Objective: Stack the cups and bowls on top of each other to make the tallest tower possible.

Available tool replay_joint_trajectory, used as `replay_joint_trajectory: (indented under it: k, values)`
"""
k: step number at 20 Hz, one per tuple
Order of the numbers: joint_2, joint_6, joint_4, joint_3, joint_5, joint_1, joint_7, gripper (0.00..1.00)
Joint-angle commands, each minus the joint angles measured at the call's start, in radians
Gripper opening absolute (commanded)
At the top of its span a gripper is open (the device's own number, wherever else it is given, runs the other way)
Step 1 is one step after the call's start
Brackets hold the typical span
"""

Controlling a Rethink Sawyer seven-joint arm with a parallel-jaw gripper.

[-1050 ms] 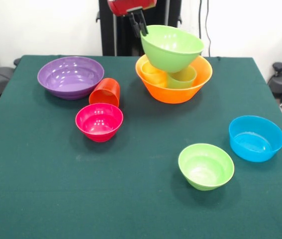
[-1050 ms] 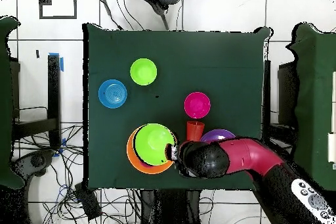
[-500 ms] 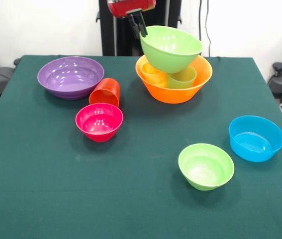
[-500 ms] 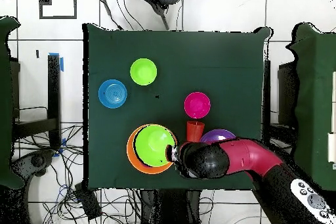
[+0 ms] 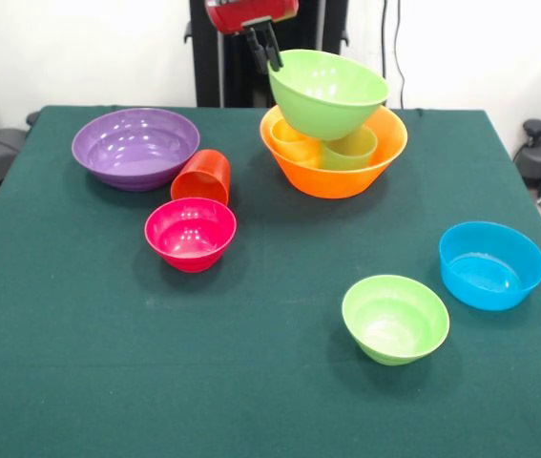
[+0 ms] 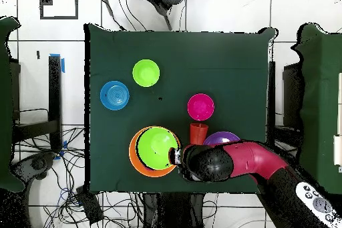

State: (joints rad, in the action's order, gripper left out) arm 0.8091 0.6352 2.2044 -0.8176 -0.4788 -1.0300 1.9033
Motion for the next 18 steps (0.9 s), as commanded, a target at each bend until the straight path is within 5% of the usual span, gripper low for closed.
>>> replay_joint_trajectory:
  k: [1,18]
  values:
    - [-0.029,-0.024,0.004,0.014,-0.037,0.04,-0.025,0.0]
    - [-0.068,-0.04,0.014,-0.023,-0.028,0.013,-0.056,0.0]
